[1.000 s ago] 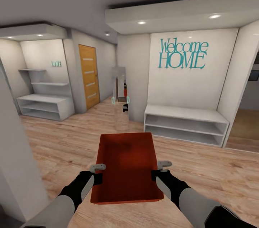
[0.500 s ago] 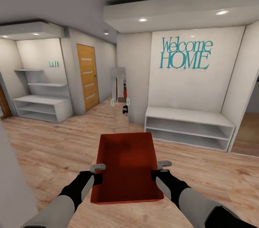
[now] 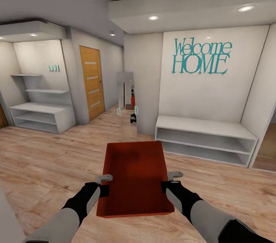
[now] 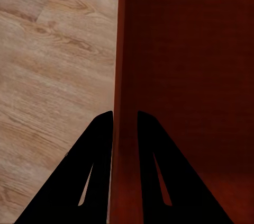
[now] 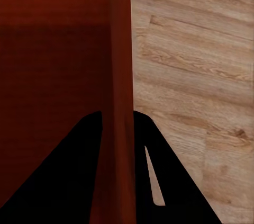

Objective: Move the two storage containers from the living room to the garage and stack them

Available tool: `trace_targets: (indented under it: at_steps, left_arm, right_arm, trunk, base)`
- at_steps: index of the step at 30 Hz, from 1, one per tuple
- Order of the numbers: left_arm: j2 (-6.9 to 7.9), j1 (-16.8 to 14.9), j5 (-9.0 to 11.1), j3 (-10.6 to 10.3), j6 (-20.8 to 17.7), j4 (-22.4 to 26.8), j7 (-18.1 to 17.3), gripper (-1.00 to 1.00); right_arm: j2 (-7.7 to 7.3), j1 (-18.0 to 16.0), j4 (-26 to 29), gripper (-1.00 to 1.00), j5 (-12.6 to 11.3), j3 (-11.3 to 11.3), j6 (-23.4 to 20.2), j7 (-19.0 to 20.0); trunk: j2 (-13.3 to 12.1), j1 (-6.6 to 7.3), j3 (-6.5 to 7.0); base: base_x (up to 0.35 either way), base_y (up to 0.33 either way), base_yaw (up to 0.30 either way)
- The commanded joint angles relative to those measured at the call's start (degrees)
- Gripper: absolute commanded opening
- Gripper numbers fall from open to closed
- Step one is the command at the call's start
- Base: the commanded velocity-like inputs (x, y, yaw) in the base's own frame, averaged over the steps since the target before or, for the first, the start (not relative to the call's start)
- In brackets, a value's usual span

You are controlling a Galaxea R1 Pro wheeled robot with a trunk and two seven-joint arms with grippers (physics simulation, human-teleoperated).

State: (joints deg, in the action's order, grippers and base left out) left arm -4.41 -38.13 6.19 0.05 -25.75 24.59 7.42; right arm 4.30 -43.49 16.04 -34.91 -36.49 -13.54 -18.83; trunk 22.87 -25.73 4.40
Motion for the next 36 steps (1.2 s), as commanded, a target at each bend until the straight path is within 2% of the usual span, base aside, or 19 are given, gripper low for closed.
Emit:
trace_targets:
  at_steps: [1,25,36]
  left_arm:
    - [1.51,0.07,-1.09,-0.41,-0.46,0.02,1.55,-1.0]
    - [1.51,0.07,-1.09,-0.41,-0.45,0.02,1.55,-1.0]
    - [1.51,0.07,-1.09,-0.41,-0.45,0.02,1.55,-1.0]
  right_arm:
    - [-0.02,-0.1,0.31,-1.0,-0.16,0.8,-0.17,-0.32]
    - [-0.09,-0.1,0.31,-1.0,-0.16,0.8,-0.17,-0.29]
    - [-0.16,-0.1,0.31,-1.0,-0.16,0.8,-0.17,-0.29]
  trunk:
    - [0.04,-0.06,-0.02]
    - [0.04,-0.06,-0.02]
    - [0.04,-0.06,-0.02]
  base:
    - [0.323,0.0,0.059]
    - [0.323,0.0,0.252]
    - [0.323,0.0,0.027]
